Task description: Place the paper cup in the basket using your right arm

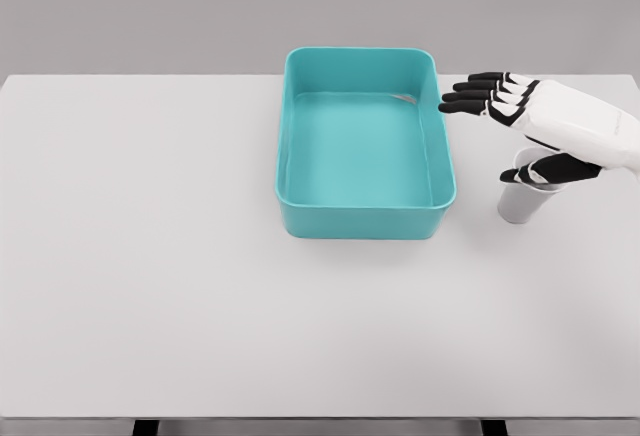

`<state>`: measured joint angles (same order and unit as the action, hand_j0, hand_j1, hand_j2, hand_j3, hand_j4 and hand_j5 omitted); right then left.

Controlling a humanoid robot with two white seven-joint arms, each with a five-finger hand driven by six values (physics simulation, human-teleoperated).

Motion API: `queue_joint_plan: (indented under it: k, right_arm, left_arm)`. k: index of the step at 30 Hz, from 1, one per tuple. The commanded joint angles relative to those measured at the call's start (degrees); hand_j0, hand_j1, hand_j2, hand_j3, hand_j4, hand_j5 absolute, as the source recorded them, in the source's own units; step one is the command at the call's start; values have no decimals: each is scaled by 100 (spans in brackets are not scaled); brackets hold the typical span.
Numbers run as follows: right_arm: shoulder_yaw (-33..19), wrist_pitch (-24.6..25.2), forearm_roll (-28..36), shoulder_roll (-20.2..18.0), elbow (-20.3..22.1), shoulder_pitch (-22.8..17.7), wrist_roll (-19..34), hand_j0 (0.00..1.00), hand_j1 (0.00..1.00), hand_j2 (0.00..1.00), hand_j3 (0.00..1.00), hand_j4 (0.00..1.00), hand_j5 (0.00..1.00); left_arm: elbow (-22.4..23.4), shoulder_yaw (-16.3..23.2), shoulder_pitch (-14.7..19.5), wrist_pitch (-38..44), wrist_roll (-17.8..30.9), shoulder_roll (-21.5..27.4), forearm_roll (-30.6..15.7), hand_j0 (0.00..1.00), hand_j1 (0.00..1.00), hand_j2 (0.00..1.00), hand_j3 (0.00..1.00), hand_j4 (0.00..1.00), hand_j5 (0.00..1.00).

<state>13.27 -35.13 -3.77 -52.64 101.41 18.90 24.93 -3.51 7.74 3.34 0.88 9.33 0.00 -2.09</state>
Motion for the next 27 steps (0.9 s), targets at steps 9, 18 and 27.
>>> queue_joint_plan:
  k: [9, 18, 27]
  right_arm:
    - [-229, 13, 2257, -826, -8, -360, 1007, 100, 100, 100, 100, 100, 100]
    - [-193, 13, 3699, -1143, -8, -545, 1007, 100, 100, 100, 100, 100, 100]
    - [-246, 200, 4570, -1020, -52, -747, 1007, 100, 100, 100, 100, 100, 100]
  left_arm:
    - [0, 0, 0, 0, -1, 0, -2, 100, 100, 100, 100, 100, 100]
    - [0, 0, 0, 0, -1, 0, -2, 100, 100, 100, 100, 100, 100]
    - [0, 0, 0, 0, -1, 0, -2, 100, 100, 100, 100, 100, 100]
